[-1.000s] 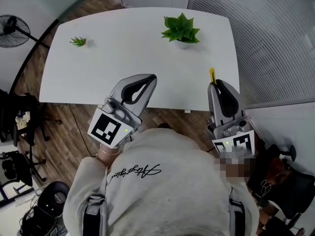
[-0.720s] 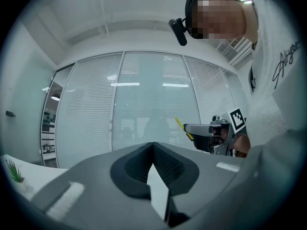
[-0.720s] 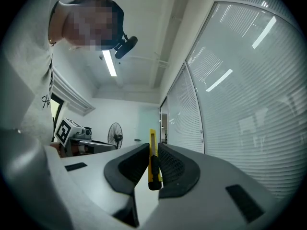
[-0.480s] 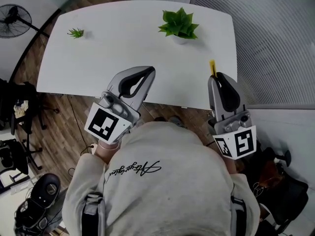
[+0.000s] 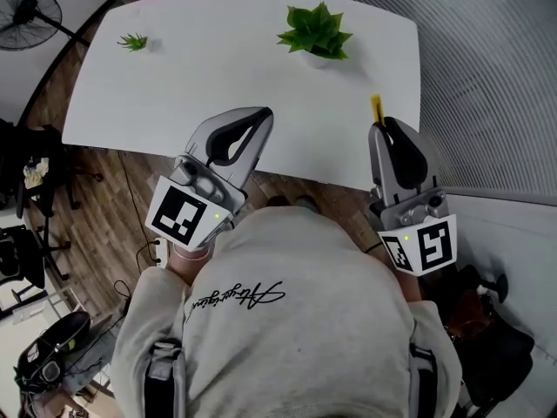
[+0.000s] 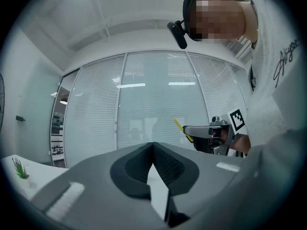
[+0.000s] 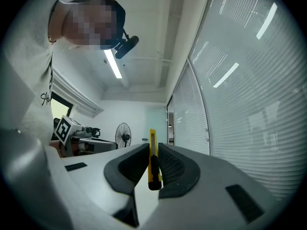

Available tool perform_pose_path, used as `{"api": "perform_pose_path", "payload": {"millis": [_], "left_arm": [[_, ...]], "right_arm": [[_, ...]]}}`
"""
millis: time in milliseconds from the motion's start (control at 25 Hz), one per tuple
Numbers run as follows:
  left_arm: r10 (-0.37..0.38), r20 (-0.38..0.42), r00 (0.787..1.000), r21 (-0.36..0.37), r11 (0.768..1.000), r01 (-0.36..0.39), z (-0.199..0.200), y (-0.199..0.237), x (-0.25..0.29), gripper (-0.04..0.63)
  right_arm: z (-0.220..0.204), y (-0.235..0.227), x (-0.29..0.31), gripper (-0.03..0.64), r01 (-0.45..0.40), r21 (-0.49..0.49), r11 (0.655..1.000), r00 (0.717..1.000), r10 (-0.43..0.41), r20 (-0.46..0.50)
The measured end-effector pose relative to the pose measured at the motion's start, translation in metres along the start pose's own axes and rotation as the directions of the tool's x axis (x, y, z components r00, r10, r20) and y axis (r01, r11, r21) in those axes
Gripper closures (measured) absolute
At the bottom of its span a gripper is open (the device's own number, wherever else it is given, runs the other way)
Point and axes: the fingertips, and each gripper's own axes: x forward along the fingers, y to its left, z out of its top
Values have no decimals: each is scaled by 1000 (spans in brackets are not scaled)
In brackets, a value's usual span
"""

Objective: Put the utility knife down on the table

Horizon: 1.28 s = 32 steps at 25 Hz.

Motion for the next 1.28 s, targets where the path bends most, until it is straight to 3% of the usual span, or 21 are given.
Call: {"api": "perform_pose_path", "payload": {"millis": [520, 1280], "left_arm": [[69, -16, 997, -30, 997, -70, -4, 3, -8, 597], [105, -39, 994, -48, 993, -107, -12, 9, -23, 597]], "right_arm": [[-25, -4, 18, 558, -49, 13, 999, 998, 49, -49], [-79, 7, 50, 558, -95, 44, 994, 982, 101, -158]]}}
